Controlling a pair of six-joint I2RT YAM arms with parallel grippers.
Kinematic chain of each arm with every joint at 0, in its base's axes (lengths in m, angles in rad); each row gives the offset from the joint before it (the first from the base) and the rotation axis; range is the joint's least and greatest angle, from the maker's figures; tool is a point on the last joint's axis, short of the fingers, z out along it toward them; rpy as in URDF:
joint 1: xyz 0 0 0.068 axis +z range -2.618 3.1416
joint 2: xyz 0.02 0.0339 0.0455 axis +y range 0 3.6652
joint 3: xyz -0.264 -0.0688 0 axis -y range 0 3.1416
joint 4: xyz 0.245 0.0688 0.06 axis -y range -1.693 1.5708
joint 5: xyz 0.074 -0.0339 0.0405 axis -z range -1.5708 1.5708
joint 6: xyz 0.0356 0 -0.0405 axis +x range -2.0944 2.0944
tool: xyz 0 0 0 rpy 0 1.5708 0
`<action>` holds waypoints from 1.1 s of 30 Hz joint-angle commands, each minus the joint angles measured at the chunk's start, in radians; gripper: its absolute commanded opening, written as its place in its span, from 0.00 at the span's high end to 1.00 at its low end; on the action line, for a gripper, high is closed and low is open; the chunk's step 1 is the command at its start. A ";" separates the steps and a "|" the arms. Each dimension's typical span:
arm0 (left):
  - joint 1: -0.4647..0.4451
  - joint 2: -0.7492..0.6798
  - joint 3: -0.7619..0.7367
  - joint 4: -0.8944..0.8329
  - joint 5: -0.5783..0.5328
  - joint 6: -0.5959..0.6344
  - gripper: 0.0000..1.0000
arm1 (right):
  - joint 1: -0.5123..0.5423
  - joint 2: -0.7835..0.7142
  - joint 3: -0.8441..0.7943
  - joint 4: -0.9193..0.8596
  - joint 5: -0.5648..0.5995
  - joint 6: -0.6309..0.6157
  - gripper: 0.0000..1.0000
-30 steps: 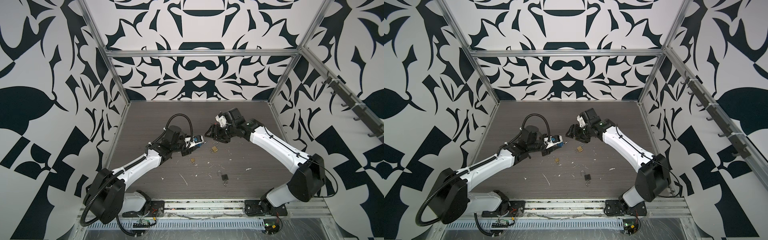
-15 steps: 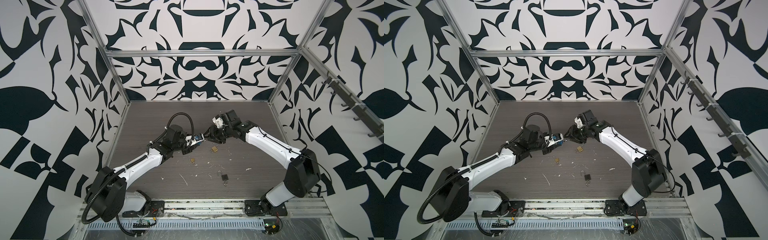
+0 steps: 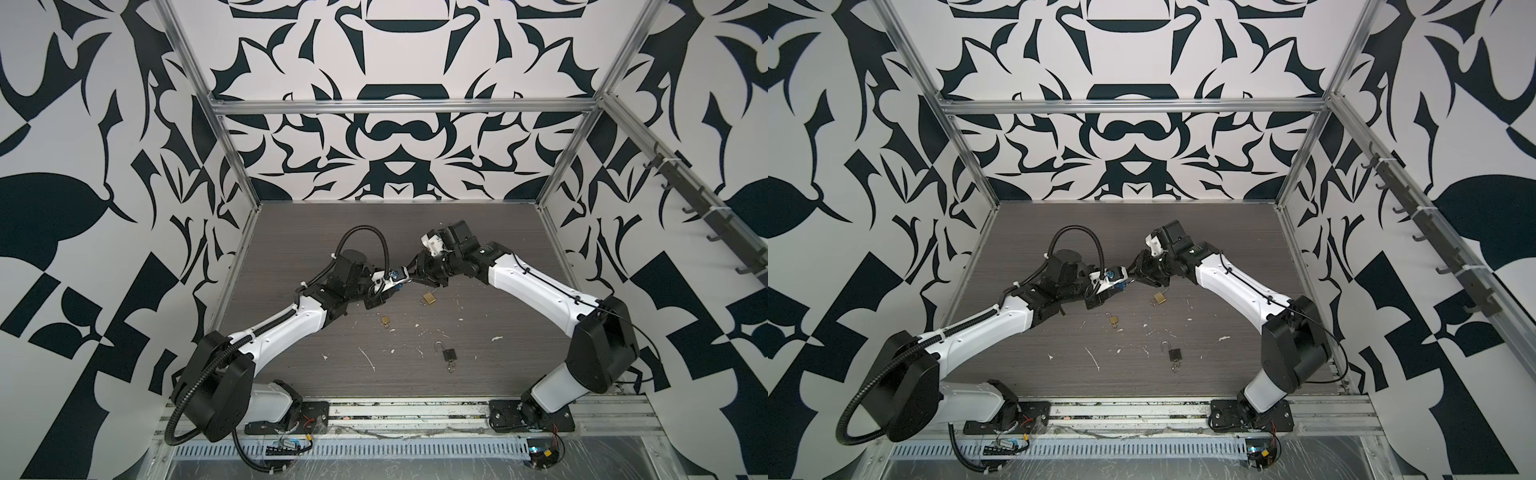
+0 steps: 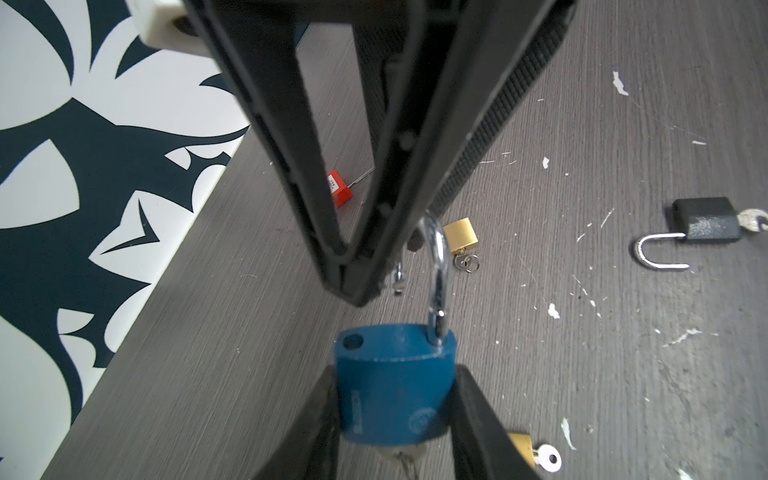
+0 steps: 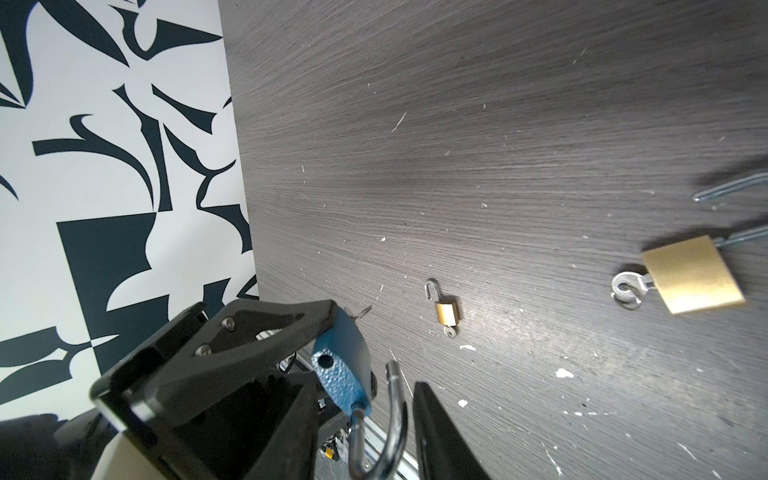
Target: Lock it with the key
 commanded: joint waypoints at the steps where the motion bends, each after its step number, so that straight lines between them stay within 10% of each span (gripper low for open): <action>1: -0.008 0.005 0.028 0.023 0.005 0.000 1.00 | 0.007 -0.044 -0.006 0.024 0.008 -0.006 0.65; 19: -0.011 0.001 0.056 -0.039 0.052 -0.046 1.00 | 0.009 -0.057 0.003 0.068 -0.039 -0.178 0.99; 33: -0.011 0.024 0.099 -0.051 0.102 -0.093 1.00 | 0.014 -0.093 -0.051 0.176 -0.168 -0.289 1.00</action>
